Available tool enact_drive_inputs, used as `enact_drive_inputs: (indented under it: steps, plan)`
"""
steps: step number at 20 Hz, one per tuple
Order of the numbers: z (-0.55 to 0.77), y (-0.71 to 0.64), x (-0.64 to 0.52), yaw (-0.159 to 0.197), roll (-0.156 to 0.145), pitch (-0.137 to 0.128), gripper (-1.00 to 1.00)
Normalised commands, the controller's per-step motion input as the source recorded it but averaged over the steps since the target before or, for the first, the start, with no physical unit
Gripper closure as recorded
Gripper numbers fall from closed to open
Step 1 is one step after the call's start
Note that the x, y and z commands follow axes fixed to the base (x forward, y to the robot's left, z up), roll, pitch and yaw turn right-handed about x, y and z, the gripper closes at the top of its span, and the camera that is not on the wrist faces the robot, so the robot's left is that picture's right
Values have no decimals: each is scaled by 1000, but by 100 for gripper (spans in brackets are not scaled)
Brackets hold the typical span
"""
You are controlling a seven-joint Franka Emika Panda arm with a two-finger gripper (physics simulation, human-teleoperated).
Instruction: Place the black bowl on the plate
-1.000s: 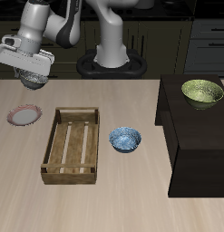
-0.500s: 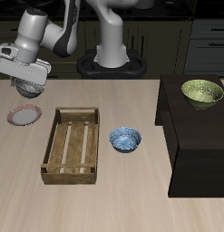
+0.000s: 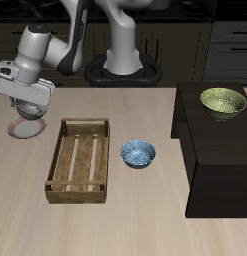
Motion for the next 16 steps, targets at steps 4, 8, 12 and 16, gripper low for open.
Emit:
enact_drive_inputs:
  steps: [4, 8, 12, 16]
  plan:
    - [-309, 69, 129, 32, -3, 34, 100]
    - [-106, -43, 112, 8, -55, -12, 100]
    - [-195, -64, 128, 9, -60, 31, -100]
    - [-39, 65, -8, -23, -3, 10, -100]
